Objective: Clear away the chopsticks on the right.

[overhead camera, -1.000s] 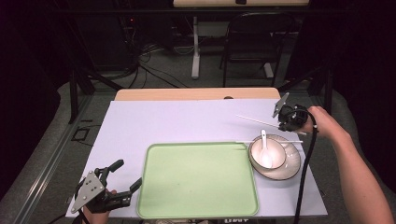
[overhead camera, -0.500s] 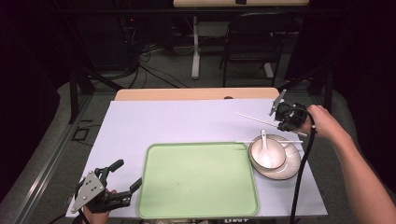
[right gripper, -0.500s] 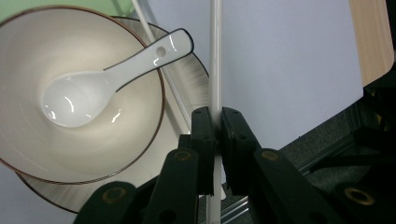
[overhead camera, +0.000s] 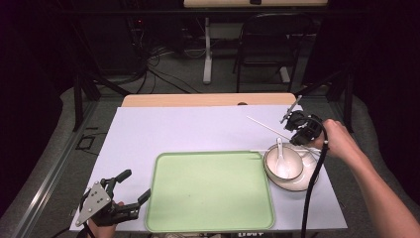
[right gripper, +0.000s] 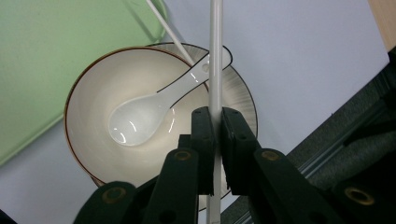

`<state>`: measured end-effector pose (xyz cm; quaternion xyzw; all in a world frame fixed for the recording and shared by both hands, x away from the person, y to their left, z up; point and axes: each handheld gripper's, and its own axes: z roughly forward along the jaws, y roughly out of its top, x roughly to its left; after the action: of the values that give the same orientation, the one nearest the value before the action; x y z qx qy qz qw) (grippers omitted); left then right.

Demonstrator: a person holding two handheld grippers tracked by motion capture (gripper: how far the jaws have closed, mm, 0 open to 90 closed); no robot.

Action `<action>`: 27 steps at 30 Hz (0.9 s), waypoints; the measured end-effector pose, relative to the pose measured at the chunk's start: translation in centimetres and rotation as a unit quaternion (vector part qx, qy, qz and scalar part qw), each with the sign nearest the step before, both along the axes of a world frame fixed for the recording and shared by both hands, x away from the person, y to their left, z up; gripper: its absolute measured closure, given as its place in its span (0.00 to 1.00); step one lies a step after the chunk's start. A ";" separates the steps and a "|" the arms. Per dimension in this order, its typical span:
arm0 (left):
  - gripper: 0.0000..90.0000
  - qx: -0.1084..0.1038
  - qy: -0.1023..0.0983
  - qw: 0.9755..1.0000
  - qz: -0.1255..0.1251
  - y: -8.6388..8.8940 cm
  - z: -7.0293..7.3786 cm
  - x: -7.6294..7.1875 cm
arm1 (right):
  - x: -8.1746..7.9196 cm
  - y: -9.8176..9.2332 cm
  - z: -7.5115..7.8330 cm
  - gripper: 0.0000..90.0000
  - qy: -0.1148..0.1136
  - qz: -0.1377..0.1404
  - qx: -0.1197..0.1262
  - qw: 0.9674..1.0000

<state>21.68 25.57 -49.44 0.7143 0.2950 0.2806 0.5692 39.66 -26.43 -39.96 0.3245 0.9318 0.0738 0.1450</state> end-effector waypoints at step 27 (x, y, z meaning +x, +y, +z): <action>0.17 -0.004 -0.003 1.000 0.001 0.1 0.0 -0.1 | -5.1 4.9 -2.9 0.93 0.018 -0.071 0.116 0.990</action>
<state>21.55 25.68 -49.40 0.7106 0.2950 0.2823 0.5730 34.52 -21.54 -42.83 0.4059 0.8938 0.1655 0.0947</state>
